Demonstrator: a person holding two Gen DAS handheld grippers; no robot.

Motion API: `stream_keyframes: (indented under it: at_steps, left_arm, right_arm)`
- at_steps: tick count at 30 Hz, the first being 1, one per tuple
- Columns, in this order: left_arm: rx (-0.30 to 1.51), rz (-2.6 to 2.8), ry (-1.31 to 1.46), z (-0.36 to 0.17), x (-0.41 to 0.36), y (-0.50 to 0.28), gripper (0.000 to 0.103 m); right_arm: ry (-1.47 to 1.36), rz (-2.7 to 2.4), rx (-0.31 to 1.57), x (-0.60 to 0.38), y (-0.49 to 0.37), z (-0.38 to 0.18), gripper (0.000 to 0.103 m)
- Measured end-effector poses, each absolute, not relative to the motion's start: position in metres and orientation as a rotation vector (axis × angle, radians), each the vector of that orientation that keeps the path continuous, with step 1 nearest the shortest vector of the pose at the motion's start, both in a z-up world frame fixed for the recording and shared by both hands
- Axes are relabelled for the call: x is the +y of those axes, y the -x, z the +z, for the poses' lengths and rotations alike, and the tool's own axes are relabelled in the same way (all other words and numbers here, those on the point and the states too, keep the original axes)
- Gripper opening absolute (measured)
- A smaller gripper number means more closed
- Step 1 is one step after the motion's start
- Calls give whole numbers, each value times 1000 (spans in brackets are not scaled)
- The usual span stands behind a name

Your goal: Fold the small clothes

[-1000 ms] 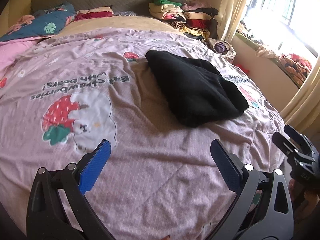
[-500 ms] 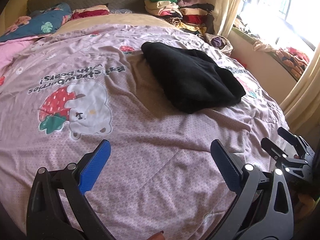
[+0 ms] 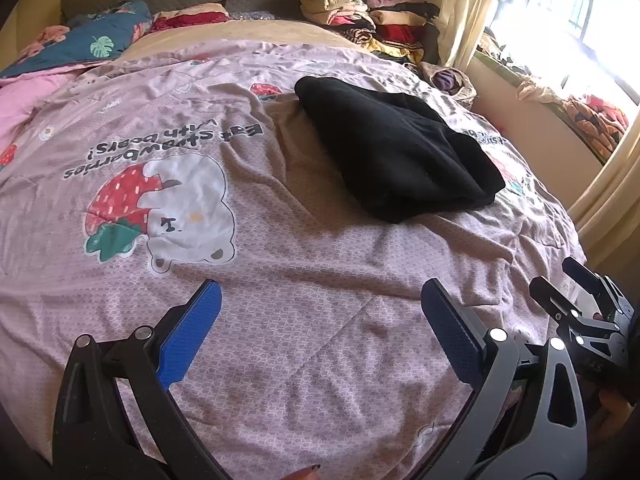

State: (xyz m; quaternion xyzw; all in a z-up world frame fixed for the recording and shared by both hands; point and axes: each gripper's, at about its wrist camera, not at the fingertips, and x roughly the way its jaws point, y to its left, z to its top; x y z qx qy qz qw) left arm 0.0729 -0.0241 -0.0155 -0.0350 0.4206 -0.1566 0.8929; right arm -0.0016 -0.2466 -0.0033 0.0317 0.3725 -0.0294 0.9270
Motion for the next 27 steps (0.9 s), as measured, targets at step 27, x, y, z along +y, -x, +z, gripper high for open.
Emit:
stream_keyframes:
  at_steps: [27]
  left_arm:
    - [884,-312,68,-16,-23,-72,93]
  right_arm:
    - [-63,-60,764,-247,2,-3,99]
